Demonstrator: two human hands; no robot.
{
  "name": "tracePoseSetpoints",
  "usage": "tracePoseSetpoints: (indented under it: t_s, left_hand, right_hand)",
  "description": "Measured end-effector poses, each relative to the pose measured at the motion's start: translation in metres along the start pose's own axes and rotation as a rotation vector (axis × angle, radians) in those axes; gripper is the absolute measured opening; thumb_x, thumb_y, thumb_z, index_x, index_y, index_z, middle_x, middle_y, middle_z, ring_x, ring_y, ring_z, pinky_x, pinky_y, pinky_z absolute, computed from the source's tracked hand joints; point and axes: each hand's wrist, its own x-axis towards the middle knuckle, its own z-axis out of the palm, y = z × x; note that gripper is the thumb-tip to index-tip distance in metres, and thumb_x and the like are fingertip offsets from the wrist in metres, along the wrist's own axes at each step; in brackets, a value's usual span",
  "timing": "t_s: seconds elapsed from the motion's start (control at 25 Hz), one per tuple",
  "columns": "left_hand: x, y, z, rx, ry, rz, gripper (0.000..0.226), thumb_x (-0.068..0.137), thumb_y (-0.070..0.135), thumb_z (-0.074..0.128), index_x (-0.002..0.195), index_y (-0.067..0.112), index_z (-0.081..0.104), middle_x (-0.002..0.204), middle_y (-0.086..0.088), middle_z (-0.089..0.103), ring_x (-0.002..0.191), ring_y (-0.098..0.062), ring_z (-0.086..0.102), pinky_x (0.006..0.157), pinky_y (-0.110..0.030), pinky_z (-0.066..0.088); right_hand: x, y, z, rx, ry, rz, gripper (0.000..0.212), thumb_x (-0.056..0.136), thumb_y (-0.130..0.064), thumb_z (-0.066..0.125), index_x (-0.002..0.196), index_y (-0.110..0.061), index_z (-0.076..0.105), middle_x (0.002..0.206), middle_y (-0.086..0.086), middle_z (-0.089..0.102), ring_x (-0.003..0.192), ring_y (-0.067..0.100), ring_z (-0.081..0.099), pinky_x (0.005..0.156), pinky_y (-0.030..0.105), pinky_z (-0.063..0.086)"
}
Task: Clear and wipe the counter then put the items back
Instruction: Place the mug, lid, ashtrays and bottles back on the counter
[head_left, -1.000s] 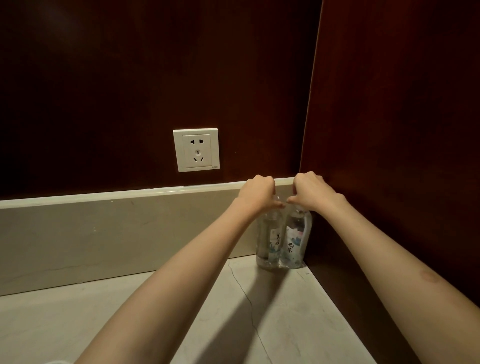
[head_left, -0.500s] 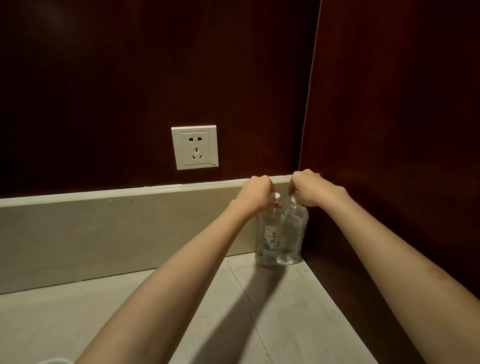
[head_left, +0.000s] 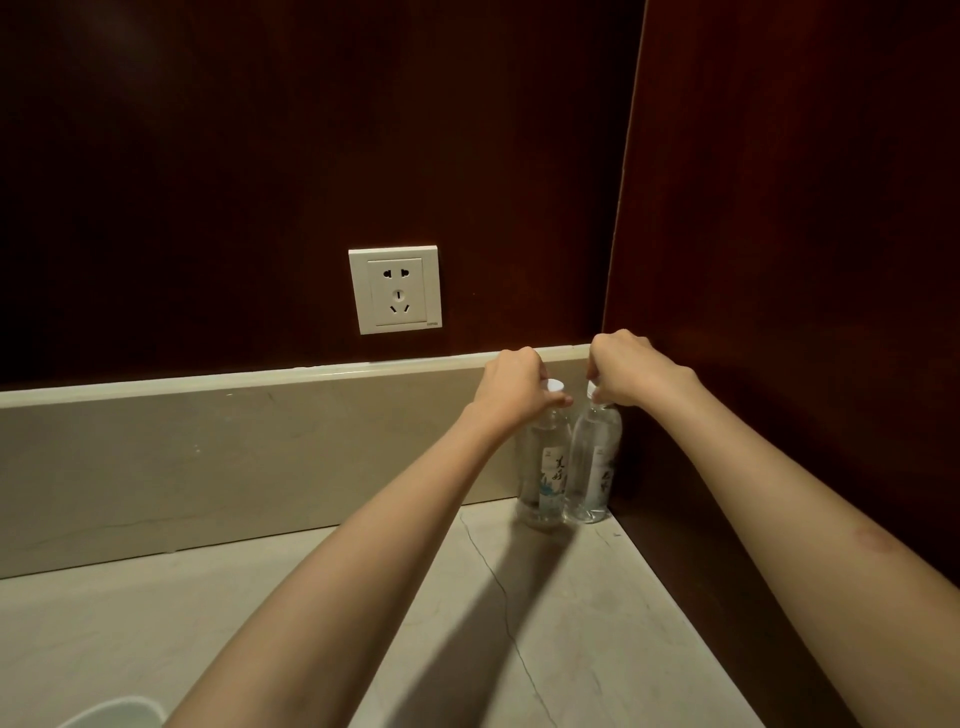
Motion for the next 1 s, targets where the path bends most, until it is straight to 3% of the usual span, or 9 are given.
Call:
tracePoseSetpoints:
  t_s: [0.2, 0.32, 0.6, 0.68, 0.8, 1.0]
  left_hand:
    - [-0.002, 0.002, -0.004, 0.021, -0.029, 0.018, 0.048, 0.077, 0.043, 0.075, 0.106, 0.006, 0.069, 0.101, -0.008, 0.07, 0.094, -0.02, 0.063, 0.074, -0.031, 0.05]
    - [-0.007, 0.002, -0.01, 0.034, -0.059, 0.029, 0.052, 0.079, 0.043, 0.073, 0.115, 0.007, 0.065, 0.11, -0.008, 0.068, 0.101, -0.022, 0.061, 0.081, -0.033, 0.05]
    - [-0.03, -0.014, -0.046, 0.251, -0.21, 0.007, 0.057, 0.077, 0.047, 0.073, 0.119, 0.01, 0.063, 0.115, -0.006, 0.067, 0.105, -0.024, 0.061, 0.086, -0.037, 0.051]
    - [-0.041, -0.026, -0.057, 0.311, -0.25, -0.009, 0.05, 0.075, 0.046, 0.074, 0.111, 0.011, 0.068, 0.109, -0.006, 0.069, 0.1, -0.024, 0.062, 0.082, -0.035, 0.052]
    - [-0.065, -0.051, -0.075, 0.334, -0.297, -0.073, 0.042, 0.074, 0.043, 0.075, 0.104, 0.014, 0.07, 0.104, -0.004, 0.07, 0.096, -0.025, 0.063, 0.08, -0.035, 0.052]
    - [-0.12, -0.097, -0.107, 0.37, -0.334, -0.158, 0.041, 0.076, 0.042, 0.074, 0.111, 0.022, 0.066, 0.113, -0.001, 0.066, 0.103, -0.025, 0.061, 0.08, -0.031, 0.046]
  right_hand:
    - [-0.008, 0.001, 0.004, 0.034, 0.03, 0.007, 0.032, 0.087, -0.008, 0.064, 0.118, -0.005, 0.06, 0.114, 0.015, 0.06, 0.102, 0.031, 0.06, 0.085, 0.039, 0.054]
    - [-0.015, 0.0, 0.001, 0.03, -0.008, -0.009, 0.036, 0.088, -0.012, 0.065, 0.123, -0.007, 0.059, 0.118, 0.014, 0.06, 0.105, 0.03, 0.059, 0.083, 0.034, 0.051]
    - [-0.034, -0.021, -0.017, 0.017, 0.054, -0.053, 0.033, 0.086, -0.026, 0.065, 0.115, -0.011, 0.062, 0.11, 0.009, 0.064, 0.099, 0.026, 0.061, 0.081, 0.037, 0.052]
    - [-0.042, -0.032, -0.017, 0.012, 0.051, -0.089, 0.03, 0.085, -0.03, 0.064, 0.11, -0.014, 0.065, 0.104, 0.006, 0.066, 0.095, 0.024, 0.062, 0.081, 0.038, 0.053]
    - [-0.053, -0.055, -0.012, 0.026, -0.026, -0.152, 0.029, 0.083, -0.033, 0.066, 0.107, -0.017, 0.068, 0.102, 0.0, 0.068, 0.092, 0.02, 0.063, 0.08, 0.037, 0.054]
    - [-0.069, -0.11, -0.001, 0.041, -0.136, -0.262, 0.035, 0.08, -0.04, 0.069, 0.111, -0.024, 0.066, 0.112, 0.0, 0.067, 0.102, 0.022, 0.062, 0.088, 0.038, 0.051]
